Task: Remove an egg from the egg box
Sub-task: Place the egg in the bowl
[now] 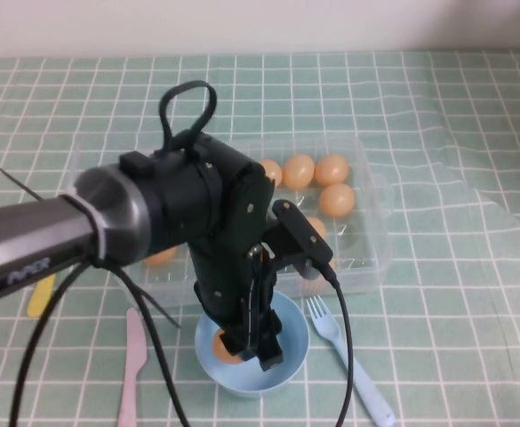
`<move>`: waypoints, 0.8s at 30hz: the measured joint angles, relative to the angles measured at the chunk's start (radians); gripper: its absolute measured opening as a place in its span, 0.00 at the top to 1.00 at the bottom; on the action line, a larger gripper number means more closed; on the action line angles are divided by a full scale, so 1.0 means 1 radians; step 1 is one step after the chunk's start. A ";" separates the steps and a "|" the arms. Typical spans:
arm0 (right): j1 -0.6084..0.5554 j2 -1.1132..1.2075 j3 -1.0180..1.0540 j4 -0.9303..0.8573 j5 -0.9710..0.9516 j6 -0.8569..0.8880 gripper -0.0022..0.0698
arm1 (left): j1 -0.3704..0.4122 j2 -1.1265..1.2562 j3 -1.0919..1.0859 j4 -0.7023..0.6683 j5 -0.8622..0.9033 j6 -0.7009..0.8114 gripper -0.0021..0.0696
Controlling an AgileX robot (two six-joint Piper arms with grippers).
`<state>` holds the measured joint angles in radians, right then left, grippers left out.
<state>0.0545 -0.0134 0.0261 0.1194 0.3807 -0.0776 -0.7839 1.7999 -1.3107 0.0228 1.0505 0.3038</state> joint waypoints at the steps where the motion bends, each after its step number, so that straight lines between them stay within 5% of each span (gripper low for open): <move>1: 0.000 0.000 0.000 0.000 0.000 0.000 0.99 | 0.000 0.011 0.000 0.006 -0.006 0.000 0.53; 13: 0.000 0.000 0.000 0.000 0.000 0.000 0.99 | 0.000 0.069 0.000 0.055 -0.037 -0.007 0.51; 19: 0.000 0.000 0.000 0.000 0.000 0.000 0.99 | 0.000 0.075 0.000 0.055 -0.046 -0.046 0.26; 24: 0.000 0.000 0.000 0.000 0.000 0.000 0.99 | 0.000 0.009 0.000 0.055 -0.046 -0.050 0.20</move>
<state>0.0545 -0.0134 0.0261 0.1194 0.3807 -0.0776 -0.7839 1.8092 -1.3107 0.0778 1.0047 0.2535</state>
